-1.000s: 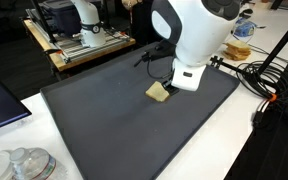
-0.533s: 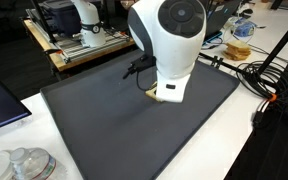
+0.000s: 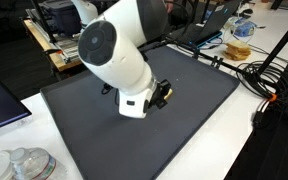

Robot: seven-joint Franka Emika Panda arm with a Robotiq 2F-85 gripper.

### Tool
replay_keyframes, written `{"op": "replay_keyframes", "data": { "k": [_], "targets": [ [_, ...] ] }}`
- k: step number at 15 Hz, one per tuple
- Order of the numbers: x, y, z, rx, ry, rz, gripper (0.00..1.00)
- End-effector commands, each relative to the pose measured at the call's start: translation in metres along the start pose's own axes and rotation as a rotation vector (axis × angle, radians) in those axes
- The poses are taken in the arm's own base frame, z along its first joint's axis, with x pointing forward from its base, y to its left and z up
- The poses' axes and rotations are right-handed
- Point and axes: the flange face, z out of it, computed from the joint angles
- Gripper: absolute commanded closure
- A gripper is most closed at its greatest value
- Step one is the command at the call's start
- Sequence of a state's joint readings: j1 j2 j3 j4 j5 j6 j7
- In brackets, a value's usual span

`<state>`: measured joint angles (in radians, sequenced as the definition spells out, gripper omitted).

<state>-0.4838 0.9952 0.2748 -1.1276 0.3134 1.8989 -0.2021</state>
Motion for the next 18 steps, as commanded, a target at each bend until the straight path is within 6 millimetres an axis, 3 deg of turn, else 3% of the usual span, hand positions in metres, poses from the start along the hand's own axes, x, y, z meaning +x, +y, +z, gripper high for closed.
{"op": "replay_keyframes", "data": {
  "k": [1,4,10,15,18],
  "targets": [
    [-0.033,0.015,-0.009,0.068,0.037,-0.006,0.95],
    [-0.053,0.024,-0.014,0.079,0.084,0.005,0.95],
    [-0.098,0.017,-0.011,0.041,0.199,0.031,0.95],
    [-0.149,0.002,-0.006,-0.006,0.302,0.076,0.95],
    [-0.189,-0.017,-0.002,-0.033,0.340,0.064,0.95]
  ]
}}
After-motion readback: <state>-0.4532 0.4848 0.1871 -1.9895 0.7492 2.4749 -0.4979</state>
